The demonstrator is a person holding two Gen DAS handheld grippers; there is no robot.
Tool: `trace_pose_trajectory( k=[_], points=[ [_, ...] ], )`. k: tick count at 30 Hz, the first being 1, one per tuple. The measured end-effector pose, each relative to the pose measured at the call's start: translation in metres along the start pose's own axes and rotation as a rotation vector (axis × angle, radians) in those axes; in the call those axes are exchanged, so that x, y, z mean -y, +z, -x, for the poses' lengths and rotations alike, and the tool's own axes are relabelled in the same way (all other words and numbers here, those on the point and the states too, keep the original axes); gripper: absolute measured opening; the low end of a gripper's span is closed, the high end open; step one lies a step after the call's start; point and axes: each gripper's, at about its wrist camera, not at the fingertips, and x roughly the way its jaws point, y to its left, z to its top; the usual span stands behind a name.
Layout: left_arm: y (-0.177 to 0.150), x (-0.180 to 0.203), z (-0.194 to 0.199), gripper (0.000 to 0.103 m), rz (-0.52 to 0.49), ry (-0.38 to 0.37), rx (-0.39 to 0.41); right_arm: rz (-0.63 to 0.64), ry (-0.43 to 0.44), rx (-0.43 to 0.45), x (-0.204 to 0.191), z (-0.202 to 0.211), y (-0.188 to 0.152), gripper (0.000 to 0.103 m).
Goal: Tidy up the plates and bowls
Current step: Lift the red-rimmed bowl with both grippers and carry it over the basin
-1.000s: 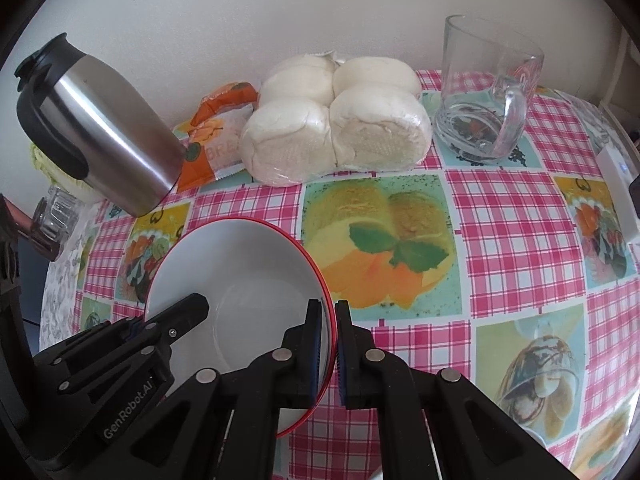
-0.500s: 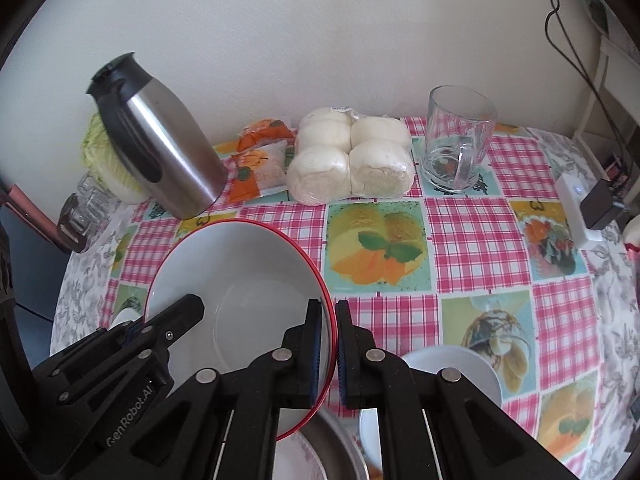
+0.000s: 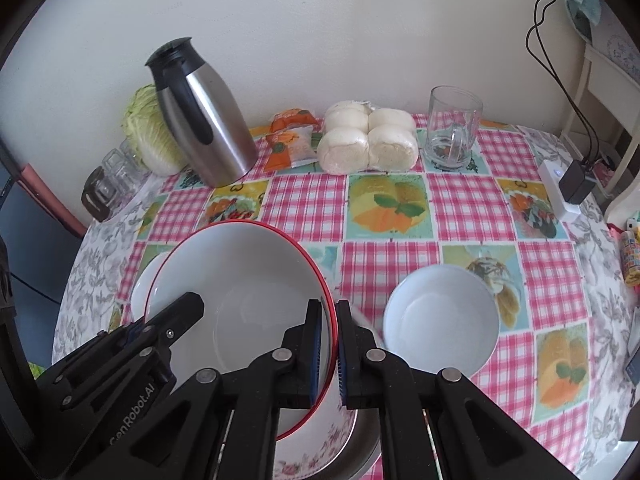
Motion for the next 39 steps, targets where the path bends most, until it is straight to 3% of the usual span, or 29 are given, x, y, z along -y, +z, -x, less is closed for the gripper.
trace_pose_trajectory(
  k=[12,39],
  points=[
    [-0.039,-0.024,0.007,0.008,0.055,0.012,0.028,0.019,0.013,-0.019,-0.020,-0.006,-0.041,0.008],
    [-0.047,-0.028,-0.014,0.011,-0.006,0.048,-0.031,-0.113,0.060,-0.010,-0.011,-0.029,-0.076,0.008]
  ],
)
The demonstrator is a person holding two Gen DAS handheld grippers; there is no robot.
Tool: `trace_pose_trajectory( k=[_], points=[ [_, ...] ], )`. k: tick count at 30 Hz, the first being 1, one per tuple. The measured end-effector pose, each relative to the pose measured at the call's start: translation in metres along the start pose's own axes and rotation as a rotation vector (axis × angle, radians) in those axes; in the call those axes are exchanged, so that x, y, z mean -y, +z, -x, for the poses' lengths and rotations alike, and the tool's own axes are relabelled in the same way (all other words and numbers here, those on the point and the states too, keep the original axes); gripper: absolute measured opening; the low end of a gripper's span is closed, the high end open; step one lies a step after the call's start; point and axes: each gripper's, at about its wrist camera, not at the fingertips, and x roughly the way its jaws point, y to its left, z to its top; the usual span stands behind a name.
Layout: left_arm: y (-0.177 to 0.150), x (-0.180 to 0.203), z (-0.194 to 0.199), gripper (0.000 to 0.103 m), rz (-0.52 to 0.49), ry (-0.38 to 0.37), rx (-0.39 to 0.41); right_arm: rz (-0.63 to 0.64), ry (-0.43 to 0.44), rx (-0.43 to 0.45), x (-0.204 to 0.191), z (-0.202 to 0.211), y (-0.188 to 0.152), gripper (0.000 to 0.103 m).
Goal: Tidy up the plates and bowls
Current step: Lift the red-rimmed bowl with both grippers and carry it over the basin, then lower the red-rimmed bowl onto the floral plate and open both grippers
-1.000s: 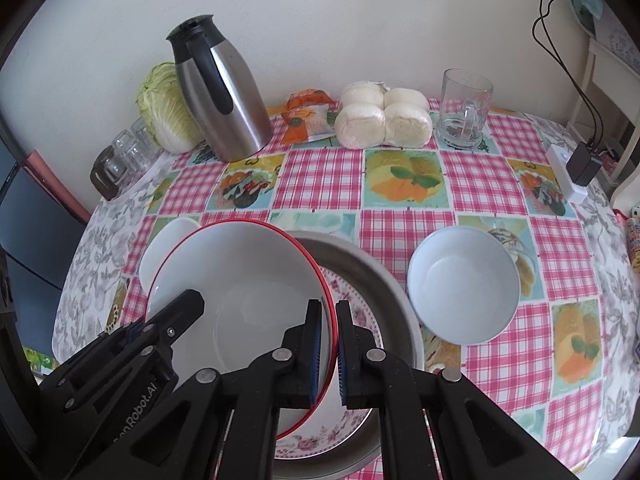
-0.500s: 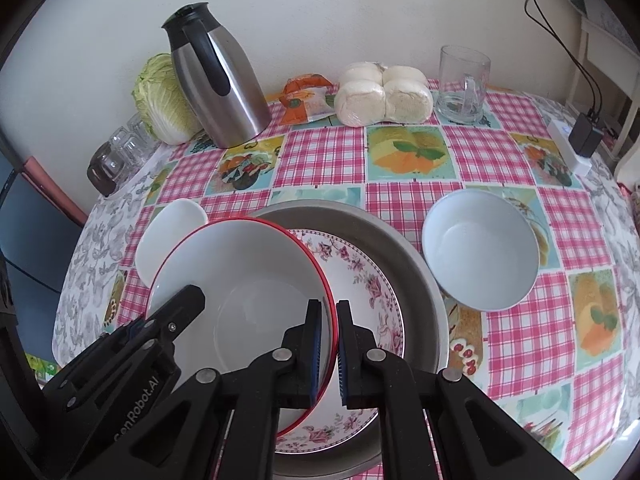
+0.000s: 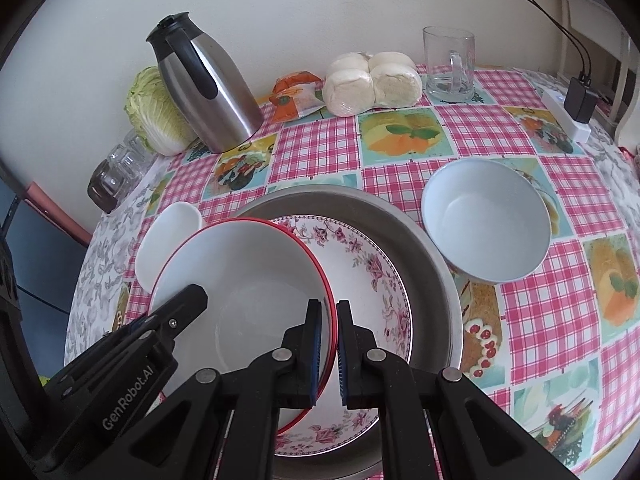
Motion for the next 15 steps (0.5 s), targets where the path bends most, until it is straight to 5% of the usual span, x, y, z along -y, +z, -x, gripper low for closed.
trace_pose_trajectory(
  k=[15],
  points=[
    [-0.002,0.004,-0.015,0.011,-0.009,-0.022,-0.040,-0.051,0.012,-0.019,0.013,-0.004,0.003,0.009]
  ],
)
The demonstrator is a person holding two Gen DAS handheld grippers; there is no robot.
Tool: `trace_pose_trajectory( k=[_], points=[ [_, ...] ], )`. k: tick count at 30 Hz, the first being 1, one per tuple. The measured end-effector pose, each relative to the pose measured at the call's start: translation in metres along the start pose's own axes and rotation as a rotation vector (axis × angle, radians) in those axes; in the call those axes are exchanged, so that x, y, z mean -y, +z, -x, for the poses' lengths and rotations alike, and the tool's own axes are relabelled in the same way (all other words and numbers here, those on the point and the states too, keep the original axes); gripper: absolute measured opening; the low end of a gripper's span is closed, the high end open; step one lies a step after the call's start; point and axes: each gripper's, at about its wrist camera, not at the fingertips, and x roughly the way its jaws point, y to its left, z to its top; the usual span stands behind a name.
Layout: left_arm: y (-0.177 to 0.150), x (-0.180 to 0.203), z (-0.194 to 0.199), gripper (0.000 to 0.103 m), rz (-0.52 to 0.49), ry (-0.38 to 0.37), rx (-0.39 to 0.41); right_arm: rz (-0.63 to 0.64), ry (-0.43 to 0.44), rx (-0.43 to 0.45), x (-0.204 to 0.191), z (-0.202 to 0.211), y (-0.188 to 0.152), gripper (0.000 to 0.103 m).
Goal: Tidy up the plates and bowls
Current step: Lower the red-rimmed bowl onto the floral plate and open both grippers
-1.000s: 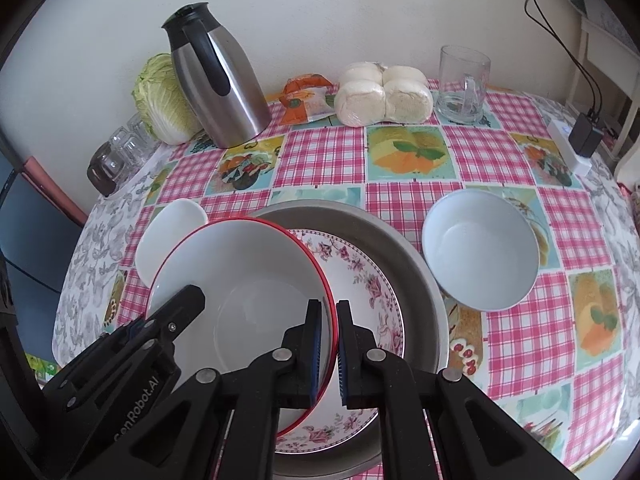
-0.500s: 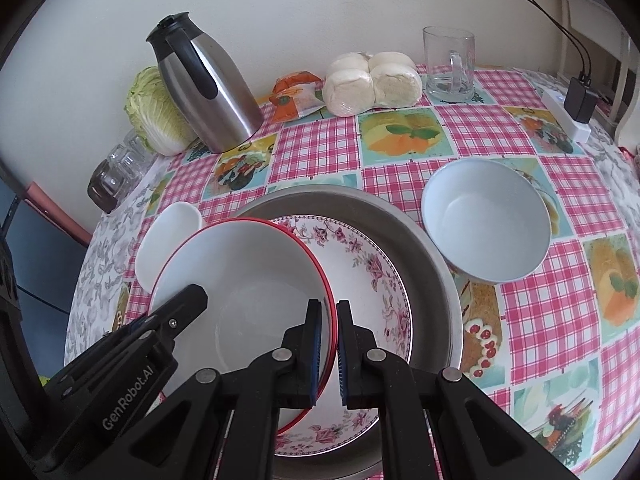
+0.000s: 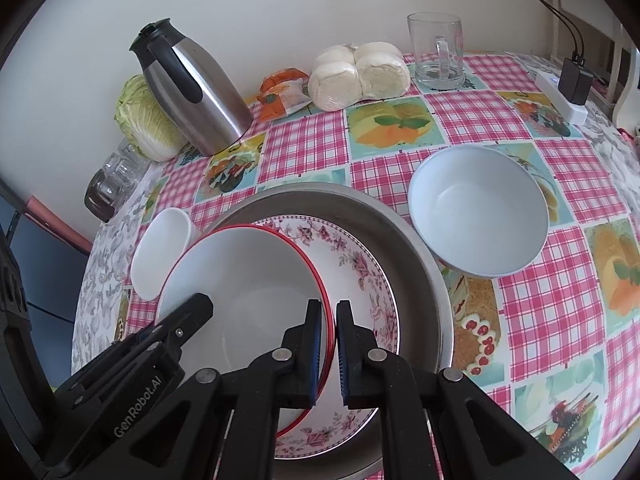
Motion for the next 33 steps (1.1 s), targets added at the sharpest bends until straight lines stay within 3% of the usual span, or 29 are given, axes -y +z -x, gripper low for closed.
trace_pose_trajectory(
  k=[29,33],
  points=[
    [0.002,-0.007,-0.013,0.011,0.054,-0.008,-0.043,-0.004,0.011,-0.028,0.000,-0.011,-0.001,0.012],
    [0.002,-0.009,-0.013,0.012,0.065,-0.009,-0.050,0.000,0.021,-0.038,0.001,-0.013,-0.001,0.017]
  ],
)
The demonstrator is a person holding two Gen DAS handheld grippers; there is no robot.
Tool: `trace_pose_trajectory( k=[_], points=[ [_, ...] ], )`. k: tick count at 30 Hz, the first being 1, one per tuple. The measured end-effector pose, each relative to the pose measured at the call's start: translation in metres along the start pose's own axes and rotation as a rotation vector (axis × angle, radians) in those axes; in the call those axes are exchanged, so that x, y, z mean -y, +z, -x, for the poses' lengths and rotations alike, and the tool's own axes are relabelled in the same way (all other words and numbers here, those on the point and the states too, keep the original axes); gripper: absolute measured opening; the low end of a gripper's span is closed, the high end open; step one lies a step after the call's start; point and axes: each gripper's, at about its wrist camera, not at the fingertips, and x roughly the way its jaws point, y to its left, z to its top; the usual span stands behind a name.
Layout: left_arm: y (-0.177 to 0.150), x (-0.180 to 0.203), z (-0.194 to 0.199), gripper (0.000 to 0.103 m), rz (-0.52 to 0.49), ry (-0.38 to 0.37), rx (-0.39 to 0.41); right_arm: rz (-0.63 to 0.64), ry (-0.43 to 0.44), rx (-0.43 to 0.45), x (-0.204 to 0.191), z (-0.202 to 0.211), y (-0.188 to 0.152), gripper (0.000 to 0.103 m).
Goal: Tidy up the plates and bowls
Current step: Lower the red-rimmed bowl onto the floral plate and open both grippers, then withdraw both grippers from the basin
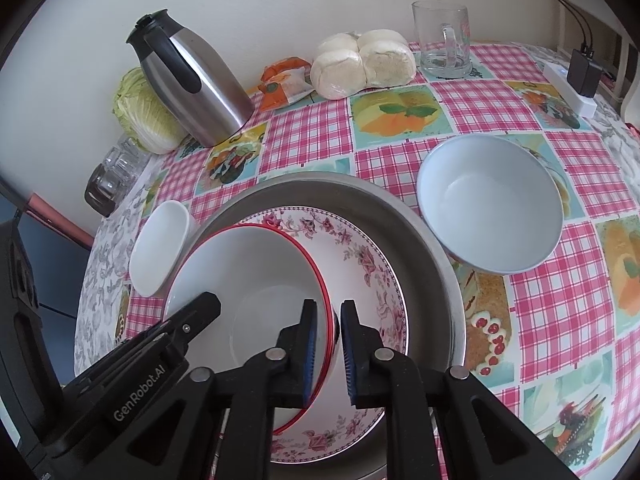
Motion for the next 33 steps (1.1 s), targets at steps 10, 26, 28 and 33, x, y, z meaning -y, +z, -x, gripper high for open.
trace_pose_trajectory(
  k=[10,26,28,33],
  points=[
    [0.004,-0.004,0.022,0.032,0.023,0.025,0.054,0.009,-0.008,0.049,0.001,0.016,0.001,0.021],
    [0.005,-0.017,0.058,0.075,0.075,0.060,0.147,0.021,-0.041,0.138,-0.001,0.047,0.005,0.065],
    [0.005,-0.021,0.057,0.077,0.090,0.068,0.144,0.022,-0.042,0.136,-0.001,0.047,0.005,0.071],
    [0.005,-0.027,0.055,0.091,0.114,0.097,0.144,0.023,-0.057,0.137,-0.001,0.046,0.005,0.081]
  ],
)
